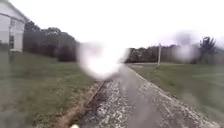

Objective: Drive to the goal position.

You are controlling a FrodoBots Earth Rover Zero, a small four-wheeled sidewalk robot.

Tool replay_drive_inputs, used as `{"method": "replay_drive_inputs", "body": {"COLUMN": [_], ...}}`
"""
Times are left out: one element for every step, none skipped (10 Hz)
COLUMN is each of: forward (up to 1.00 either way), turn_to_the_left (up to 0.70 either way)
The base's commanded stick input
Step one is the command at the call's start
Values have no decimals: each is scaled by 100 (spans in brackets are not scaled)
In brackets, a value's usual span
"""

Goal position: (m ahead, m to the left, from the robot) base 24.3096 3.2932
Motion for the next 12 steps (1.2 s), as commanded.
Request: {"method": "replay_drive_inputs", "body": {"forward": [70,70,70,70,70,70,70,70,70,70,70,70], "turn_to_the_left": [0,0,0,0,0,0,0,0,0,0,0,0]}}
